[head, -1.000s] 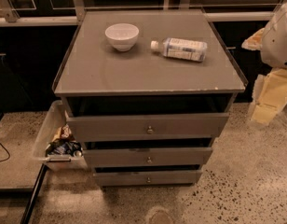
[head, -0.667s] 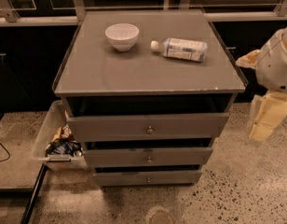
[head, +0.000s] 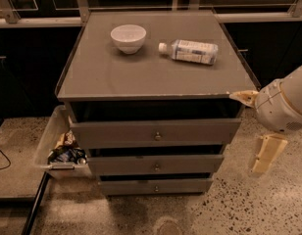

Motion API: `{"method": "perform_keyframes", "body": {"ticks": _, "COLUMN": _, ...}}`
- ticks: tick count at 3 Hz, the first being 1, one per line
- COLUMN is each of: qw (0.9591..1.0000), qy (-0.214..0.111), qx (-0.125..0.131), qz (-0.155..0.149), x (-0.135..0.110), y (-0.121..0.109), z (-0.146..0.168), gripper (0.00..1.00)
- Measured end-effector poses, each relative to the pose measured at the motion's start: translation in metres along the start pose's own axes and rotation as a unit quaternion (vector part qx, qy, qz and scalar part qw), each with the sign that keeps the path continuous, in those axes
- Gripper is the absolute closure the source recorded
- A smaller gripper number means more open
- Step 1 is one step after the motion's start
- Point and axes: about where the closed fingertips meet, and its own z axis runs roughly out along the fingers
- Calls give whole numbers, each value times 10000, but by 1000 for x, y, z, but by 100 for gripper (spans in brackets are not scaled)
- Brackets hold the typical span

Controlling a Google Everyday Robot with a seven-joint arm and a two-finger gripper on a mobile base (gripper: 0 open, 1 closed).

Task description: Open top drawer

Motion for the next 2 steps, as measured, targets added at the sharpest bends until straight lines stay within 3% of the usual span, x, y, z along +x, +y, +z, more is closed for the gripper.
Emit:
{"method": "perform_keyframes", "body": {"ticks": 1, "qw": 10000, "qy": 3, "qx": -2, "qz": 0, "x": 0, "y": 0, "z": 0, "gripper": 0}}
{"method": "perform_keyframes", "body": {"ticks": 2, "qw": 10000, "qy": 19, "qx": -15, "qz": 32, "x": 6, "y": -9, "z": 21, "gripper": 0}}
